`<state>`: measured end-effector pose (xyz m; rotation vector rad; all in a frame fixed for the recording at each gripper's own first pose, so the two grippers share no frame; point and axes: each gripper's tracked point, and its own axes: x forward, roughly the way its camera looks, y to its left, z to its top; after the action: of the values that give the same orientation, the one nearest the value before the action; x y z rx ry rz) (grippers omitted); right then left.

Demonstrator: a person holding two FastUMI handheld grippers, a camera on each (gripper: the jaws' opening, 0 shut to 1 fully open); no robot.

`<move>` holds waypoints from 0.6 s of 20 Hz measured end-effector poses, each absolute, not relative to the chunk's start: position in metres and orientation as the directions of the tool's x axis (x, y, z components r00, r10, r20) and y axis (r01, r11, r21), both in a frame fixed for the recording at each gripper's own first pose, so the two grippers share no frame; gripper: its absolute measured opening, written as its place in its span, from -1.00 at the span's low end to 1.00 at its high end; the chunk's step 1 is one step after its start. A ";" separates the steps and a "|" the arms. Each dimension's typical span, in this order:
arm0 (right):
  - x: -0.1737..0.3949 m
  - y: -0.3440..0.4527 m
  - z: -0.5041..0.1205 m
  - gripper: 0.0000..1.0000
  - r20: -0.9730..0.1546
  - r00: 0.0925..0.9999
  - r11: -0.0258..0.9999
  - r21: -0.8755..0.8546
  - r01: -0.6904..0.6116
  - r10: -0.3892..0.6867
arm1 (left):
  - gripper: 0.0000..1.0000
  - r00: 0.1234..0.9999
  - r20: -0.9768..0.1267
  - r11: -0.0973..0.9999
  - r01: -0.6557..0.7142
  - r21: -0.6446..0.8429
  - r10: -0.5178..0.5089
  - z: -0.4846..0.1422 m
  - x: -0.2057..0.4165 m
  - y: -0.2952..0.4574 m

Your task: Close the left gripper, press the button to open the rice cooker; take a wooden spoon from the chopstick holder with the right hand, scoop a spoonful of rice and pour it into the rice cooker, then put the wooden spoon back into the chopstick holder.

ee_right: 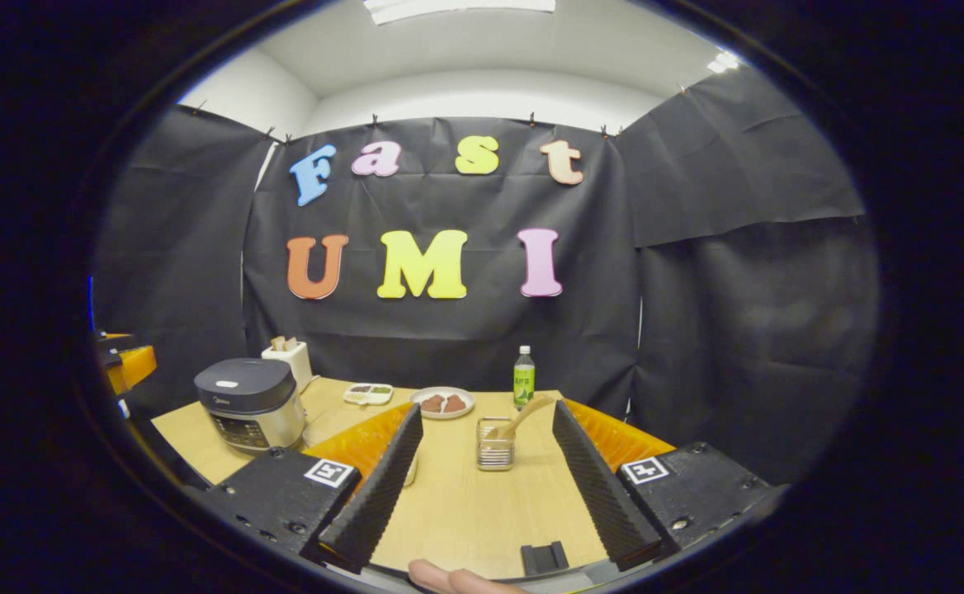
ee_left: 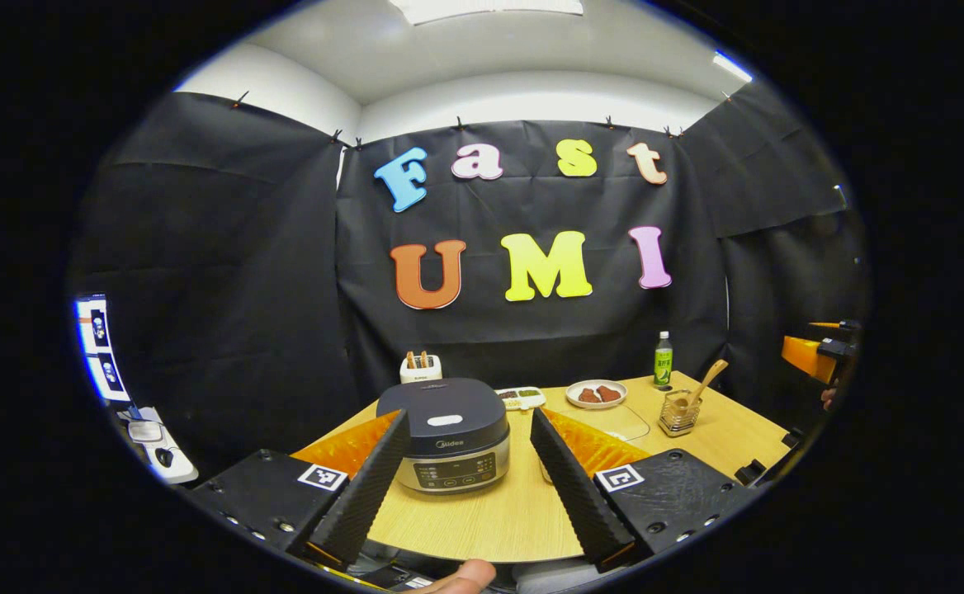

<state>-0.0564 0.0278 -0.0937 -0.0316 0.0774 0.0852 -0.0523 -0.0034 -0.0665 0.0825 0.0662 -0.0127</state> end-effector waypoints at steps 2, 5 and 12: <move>-0.060 0.022 -0.088 1.00 -0.072 0.995 0.997 -0.035 -0.072 0.069 | 0.90 0.999 -0.041 0.997 0.029 0.074 -0.026 -0.061 -0.060 -0.013; -0.062 0.017 -0.079 0.96 -0.069 0.996 0.998 -0.031 -0.055 0.053 | 0.92 0.998 -0.035 0.998 0.046 0.053 -0.044 -0.058 -0.072 -0.019; -0.071 0.013 -0.073 0.96 -0.046 0.997 0.997 -0.053 -0.059 0.057 | 0.92 0.998 -0.017 0.997 0.068 0.028 -0.068 -0.057 -0.080 -0.028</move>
<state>-0.0706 0.0135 -0.0727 -0.0545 0.0449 0.0582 -0.0797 -0.0277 -0.0574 0.0288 0.0162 -0.0683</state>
